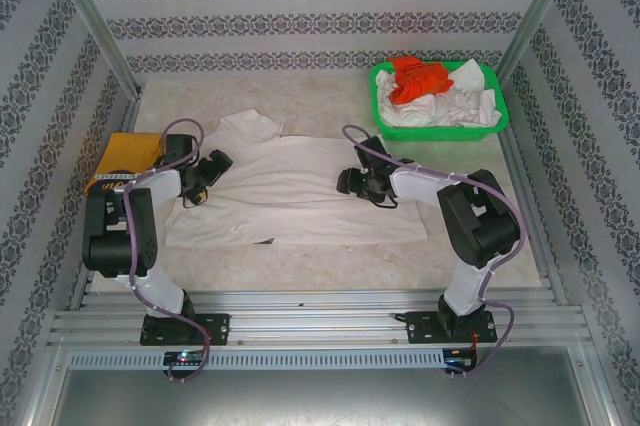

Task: Fold and stack the t-shirts

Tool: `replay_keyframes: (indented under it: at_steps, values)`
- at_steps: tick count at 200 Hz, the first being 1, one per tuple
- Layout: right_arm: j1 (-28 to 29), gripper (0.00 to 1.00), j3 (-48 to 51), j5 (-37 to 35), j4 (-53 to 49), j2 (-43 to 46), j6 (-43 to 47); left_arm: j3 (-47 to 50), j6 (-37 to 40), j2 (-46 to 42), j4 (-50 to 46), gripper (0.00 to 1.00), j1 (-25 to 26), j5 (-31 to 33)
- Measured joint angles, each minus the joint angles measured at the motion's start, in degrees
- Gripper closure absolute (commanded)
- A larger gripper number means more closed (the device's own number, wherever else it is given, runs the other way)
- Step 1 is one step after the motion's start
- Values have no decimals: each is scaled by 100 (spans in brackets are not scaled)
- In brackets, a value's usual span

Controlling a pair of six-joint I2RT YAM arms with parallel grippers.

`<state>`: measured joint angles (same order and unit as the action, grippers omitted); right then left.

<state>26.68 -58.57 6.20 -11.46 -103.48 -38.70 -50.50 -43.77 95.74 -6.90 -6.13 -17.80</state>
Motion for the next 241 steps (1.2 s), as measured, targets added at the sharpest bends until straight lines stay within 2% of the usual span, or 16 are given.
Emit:
replay_keyframes:
  at_steps: [33,75,121,156,199,241]
  values:
    - [173,32,-37,232,13,-7,7,105,142,-212,-278,0,-260,72]
    - [234,32,-96,420,-157,37,98,35,350,-514,-909,0,-299,334]
    - [155,32,-232,415,-221,487,219,-1233,664,-382,-1397,3,-247,588]
    - [76,32,-378,393,-201,584,308,-3010,1419,863,-1648,10,-254,610]
    - [9,32,-378,374,-208,584,310,-5053,2879,2684,-2662,17,-302,452]
    - [4,32,-378,372,-221,584,308,-7261,4127,4179,-3991,37,-337,107]
